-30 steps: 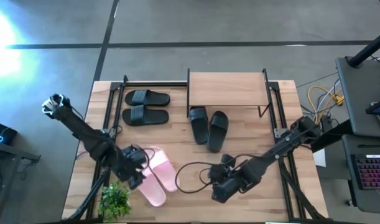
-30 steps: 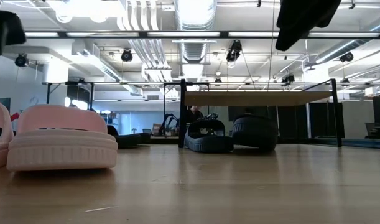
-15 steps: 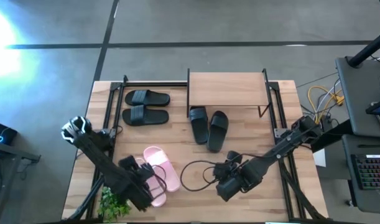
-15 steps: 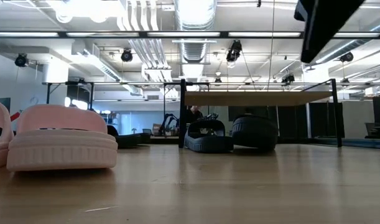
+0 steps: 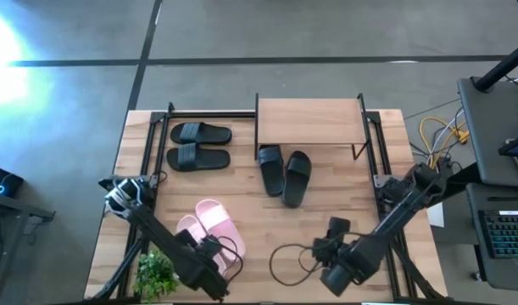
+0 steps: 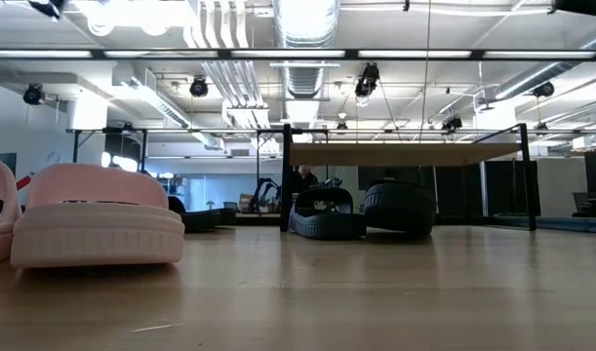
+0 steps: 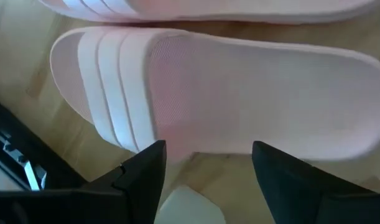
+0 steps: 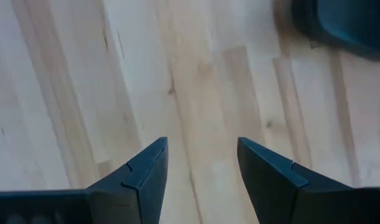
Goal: Pick and place slides into the shelf
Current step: Put the pink slide under the shelf
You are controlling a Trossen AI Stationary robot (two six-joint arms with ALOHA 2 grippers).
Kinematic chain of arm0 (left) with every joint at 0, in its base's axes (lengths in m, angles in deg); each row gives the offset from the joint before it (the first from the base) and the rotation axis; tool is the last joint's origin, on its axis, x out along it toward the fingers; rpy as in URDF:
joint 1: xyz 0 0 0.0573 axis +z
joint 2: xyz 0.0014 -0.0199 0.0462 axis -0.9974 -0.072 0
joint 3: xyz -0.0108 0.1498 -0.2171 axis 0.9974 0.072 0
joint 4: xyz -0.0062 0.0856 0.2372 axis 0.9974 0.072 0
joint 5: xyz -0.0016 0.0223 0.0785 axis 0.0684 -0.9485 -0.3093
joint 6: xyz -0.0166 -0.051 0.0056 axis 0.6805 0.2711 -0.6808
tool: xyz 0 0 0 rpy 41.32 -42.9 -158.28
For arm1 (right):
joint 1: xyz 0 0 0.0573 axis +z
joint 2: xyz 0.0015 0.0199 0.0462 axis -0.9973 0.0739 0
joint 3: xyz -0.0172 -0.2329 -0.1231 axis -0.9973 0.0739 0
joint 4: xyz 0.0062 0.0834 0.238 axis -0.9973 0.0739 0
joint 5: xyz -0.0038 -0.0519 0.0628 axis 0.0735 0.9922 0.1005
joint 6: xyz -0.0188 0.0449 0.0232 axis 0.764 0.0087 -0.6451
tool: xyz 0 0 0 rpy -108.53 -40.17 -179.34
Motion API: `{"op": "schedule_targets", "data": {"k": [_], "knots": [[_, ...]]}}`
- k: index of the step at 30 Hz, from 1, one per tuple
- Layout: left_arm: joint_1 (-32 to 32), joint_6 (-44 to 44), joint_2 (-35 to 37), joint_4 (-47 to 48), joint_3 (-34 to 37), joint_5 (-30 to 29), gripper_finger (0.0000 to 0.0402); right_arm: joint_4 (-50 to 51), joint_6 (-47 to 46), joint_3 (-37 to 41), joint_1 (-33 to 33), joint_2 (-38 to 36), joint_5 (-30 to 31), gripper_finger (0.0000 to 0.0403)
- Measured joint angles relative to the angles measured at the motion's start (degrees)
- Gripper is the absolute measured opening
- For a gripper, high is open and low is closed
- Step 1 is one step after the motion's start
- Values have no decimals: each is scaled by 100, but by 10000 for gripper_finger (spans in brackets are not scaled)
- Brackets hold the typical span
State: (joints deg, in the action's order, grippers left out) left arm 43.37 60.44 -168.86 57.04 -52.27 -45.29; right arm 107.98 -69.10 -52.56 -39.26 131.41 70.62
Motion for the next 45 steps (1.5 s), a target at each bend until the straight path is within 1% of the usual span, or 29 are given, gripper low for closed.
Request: {"op": "schedule_targets", "data": {"k": [4,8,12,19,24,26,28,31,34,37,38,41,45], "knots": [[89,227,-128,357,24,-10,223,-4,-483,97,184,0,2,185],[132,265,-181,880,66,-72,223,-29,-937,131,275,-2,98,185],[141,219,-191,884,177,-161,223,-44,-1227,131,292,-3,277,185],[162,26,-191,774,488,-253,223,-50,-1237,131,286,-4,499,185],[242,-406,-191,451,861,-250,222,-46,-1238,143,265,-4,615,185],[291,-579,-191,446,968,-248,215,-44,-1239,153,260,-4,616,185],[358,-707,-191,448,1035,-253,199,-43,-1239,153,254,-4,619,185],[446,-936,-191,447,1081,-270,155,-39,-1239,159,256,-4,619,185],[498,-1150,-191,453,1094,-278,91,3,-1421,171,253,-4,634,184],[503,-1348,-181,516,1036,-281,23,10,-1739,175,249,-61,793,178],[503,-1386,-165,546,983,-274,13,13,-1860,175,249,-121,880,174],[503,-1409,-51,730,723,-226,8,65,-2281,175,256,-358,1172,161],[501,-1359,224,881,217,-213,2,600,-3110,185,260,-720,1532,139]]}}
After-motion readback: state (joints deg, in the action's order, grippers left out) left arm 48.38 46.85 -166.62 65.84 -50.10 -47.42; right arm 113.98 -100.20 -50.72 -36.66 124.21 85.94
